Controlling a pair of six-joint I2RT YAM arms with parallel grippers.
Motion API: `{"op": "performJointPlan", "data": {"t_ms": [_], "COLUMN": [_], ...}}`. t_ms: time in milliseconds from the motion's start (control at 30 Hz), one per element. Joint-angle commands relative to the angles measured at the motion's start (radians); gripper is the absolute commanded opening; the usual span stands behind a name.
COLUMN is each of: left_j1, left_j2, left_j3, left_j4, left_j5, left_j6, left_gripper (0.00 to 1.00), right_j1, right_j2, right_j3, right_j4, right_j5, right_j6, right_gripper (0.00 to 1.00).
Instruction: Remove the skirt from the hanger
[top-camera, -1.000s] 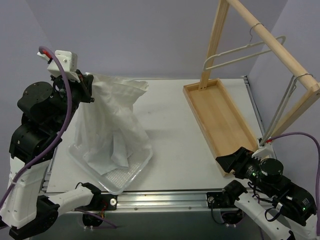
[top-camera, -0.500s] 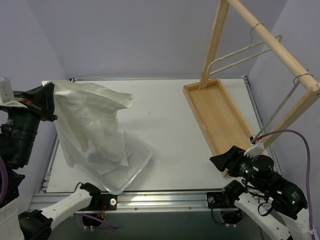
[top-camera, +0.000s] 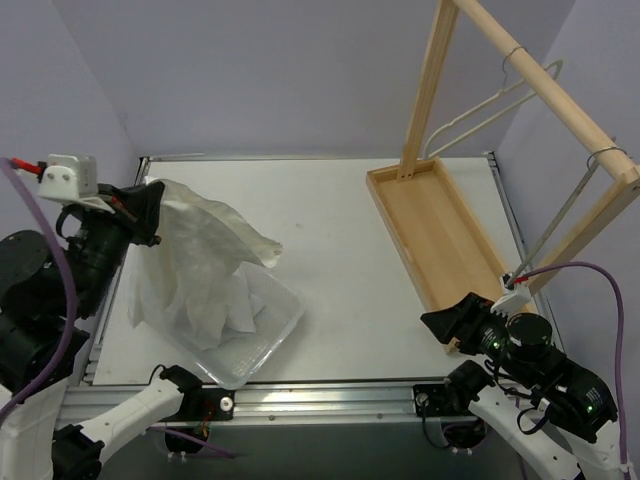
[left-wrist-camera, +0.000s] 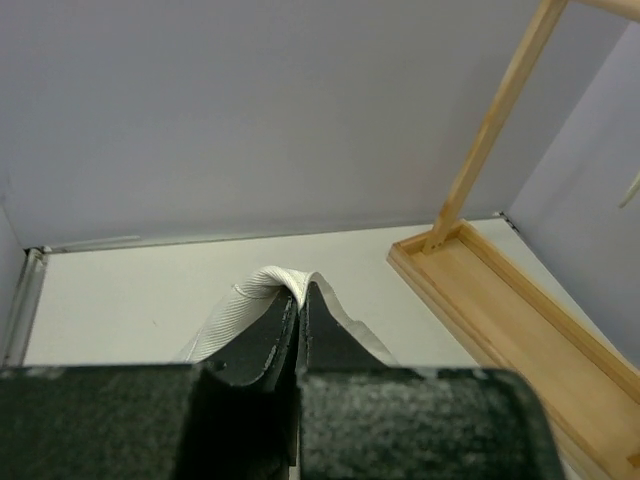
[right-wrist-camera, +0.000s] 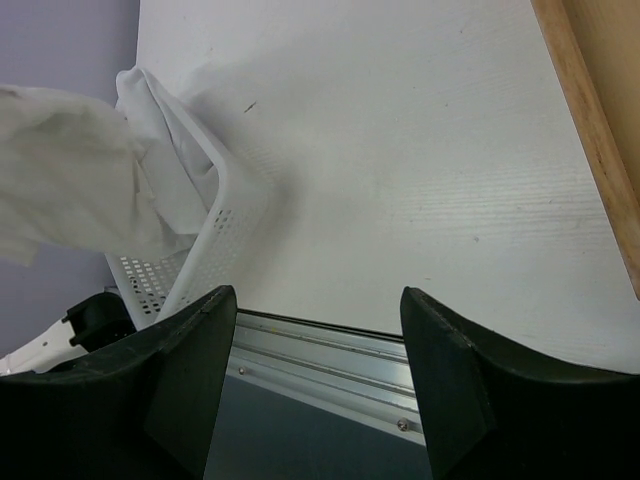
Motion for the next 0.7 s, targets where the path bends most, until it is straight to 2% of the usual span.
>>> {"op": "performJointPlan", "data": {"t_ms": [0, 300, 433, 533, 667], "left_j1": [0.003, 0.006, 0.006, 0.006, 0.006], "left_j2": [-0.015, -0.061, -0.125, -0.168, -0.217], "left_j3": [-0.127, -0.366, -0.414, -0.403, -0.414], "left_j4": [0.100, 0.096, -0.010, -0.115, -0.216], "left_j5": [0.088, 0.159, 0.089, -0.032, -0.056], "left_j6": [-0.103, -0.238, -0.264, -0.252, -0.299], "left_gripper": [0.02, 0.02, 0.02, 0.02, 0.02], "right_j1": [-0.001, 0.001, -0.001, -0.002, 0.002], "right_j2": [-0.018, -0.046, -0.050, -0.078, -0.076], "right_j3": [-0.004, 0.006, -0.006, -0.003, 0.011], "right_j4": [-0.010, -0.036, -0.030, -0.042, -0.057], "right_j5": [-0.004, 0.002, -0.018, -0.036, -0.019], "right_j6": [-0.003, -0.007, -0.009, -0.006, -0.018], "right_gripper": [0.63, 0.63, 0.63, 0.63, 0.63]}}
